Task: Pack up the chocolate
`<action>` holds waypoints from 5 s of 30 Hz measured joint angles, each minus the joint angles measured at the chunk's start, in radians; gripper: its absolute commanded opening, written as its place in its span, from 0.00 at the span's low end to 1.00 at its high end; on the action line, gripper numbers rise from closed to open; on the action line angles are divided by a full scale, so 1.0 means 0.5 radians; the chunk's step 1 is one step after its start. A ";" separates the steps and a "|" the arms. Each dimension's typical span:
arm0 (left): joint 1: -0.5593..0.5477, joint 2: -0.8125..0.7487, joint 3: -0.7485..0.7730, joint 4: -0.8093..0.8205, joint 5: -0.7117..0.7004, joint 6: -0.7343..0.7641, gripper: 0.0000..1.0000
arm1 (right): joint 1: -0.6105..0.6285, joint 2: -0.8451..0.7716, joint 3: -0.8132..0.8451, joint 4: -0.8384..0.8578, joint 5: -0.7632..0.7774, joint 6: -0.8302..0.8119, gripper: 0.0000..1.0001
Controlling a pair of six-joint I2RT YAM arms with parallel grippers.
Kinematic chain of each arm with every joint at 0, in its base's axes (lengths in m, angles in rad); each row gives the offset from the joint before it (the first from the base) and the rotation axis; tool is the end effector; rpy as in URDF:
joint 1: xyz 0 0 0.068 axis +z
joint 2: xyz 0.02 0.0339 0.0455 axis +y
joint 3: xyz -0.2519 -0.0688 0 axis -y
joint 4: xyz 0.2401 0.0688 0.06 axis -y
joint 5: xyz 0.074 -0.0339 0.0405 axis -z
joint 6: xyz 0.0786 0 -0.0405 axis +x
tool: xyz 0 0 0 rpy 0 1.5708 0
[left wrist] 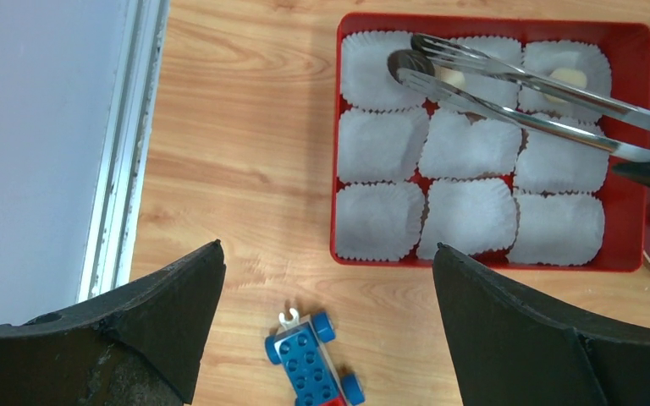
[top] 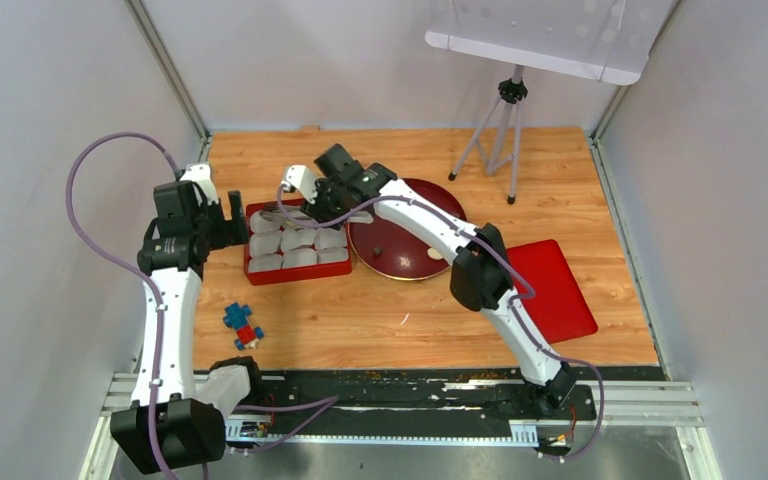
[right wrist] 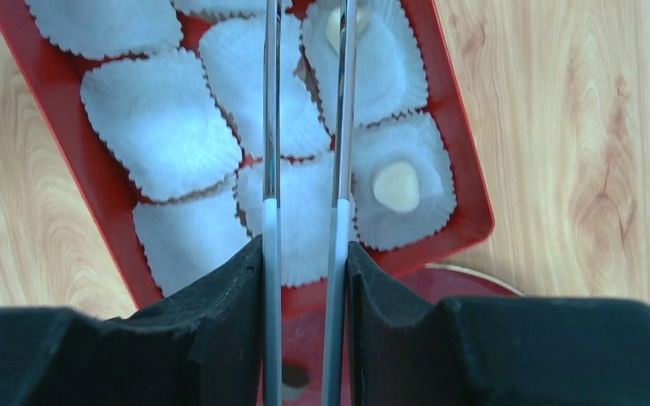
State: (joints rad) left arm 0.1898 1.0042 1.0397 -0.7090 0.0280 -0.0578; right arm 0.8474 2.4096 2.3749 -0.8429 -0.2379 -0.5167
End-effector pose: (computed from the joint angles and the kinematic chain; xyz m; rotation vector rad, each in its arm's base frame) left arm 0.2379 0.0435 0.2994 -0.2621 2.2289 0.0399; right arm 0.3472 0.4212 0.2178 -1.6341 1.8438 0.4365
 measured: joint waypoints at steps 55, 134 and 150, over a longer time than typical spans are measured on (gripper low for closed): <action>0.002 -0.113 -0.025 -0.101 -0.006 0.108 1.00 | 0.017 0.129 0.013 0.099 0.056 0.019 0.12; 0.002 0.022 -0.262 0.289 0.275 -0.030 1.00 | -0.407 -1.315 -1.323 -0.188 0.125 -0.306 0.35; 0.002 0.098 -0.262 0.349 0.369 -0.031 1.00 | -0.484 -1.353 -1.627 -0.433 0.125 -0.564 0.41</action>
State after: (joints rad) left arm 0.1905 1.0531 0.9089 -0.5346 0.2123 -0.0734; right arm 0.6056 1.7332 1.5616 -1.0595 -0.1753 -0.7986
